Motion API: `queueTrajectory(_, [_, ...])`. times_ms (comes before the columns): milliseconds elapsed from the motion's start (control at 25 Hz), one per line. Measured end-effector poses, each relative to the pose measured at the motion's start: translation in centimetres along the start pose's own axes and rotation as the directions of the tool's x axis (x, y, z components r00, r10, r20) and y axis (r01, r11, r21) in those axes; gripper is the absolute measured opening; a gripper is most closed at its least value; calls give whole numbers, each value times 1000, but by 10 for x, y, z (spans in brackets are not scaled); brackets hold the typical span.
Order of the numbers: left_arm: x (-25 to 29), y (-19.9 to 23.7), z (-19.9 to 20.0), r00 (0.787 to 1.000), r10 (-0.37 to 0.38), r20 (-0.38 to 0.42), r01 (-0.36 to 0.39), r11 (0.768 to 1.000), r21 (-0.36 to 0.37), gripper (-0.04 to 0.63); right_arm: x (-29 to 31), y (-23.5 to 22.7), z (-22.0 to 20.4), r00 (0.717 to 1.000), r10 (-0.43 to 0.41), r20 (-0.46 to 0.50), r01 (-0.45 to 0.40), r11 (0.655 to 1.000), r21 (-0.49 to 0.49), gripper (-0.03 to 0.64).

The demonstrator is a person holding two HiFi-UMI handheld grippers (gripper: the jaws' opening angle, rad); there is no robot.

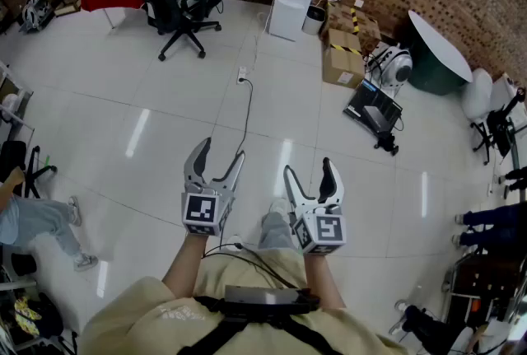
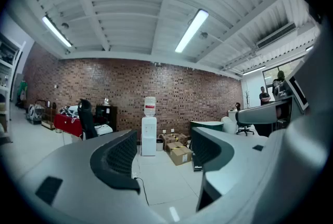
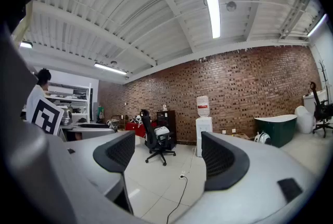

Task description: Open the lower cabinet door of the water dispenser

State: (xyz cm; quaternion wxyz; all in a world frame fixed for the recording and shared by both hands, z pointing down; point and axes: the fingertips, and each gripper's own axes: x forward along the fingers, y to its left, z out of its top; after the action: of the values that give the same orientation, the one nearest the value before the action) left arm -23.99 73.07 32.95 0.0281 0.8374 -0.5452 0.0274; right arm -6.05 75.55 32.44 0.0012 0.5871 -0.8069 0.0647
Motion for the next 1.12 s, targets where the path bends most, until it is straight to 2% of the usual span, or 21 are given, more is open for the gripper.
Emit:
queueTrajectory(80, [26, -7, -4, 1000, 2, 5, -2, 999, 43, 316, 14, -29, 1, 1000, 6, 24, -6, 1000, 9, 411])
queueTrajectory(160, [54, -18, 0, 1000, 3, 7, -4, 998, 57, 316, 31, -60, 10, 999, 5, 39, -6, 1000, 29, 411])
queueTrajectory(360, [131, -30, 36, 999, 9, 47, -13, 996, 90, 316, 84, -135, 50, 993, -15, 113, 12, 1000, 26, 411])
queueTrajectory(480, [177, -47, 42, 999, 5, 54, -11, 993, 115, 316, 105, -176, 67, 993, -9, 119, 7, 1000, 20, 411])
queueTrajectory(600, [213, -78, 38, 999, -7, 39, 2, 992, 124, 316, 114, -216, 62, 995, -17, 101, 10, 998, 63, 411])
queueTrajectory(760, [250, -106, 30, 999, -32, -12, 33, 994, 108, 316, 128, -241, 50, 997, 0, 82, -7, 996, 85, 411])
queueTrajectory(880, [279, -103, 18, 999, -44, -21, 46, 990, 130, 316, 146, -243, 41, 998, 33, 50, -37, 996, 86, 411])
queueTrajectory(960, [298, -98, 20, 999, -47, -26, 50, 992, 120, 316, 162, -247, 36, 999, 42, 25, -44, 995, 88, 411])
queueTrajectory(1120, [344, -85, 18, 997, -69, -41, 73, 993, 94, 316, 195, -272, 28, 1000, -3, 11, 3, 997, 83, 411])
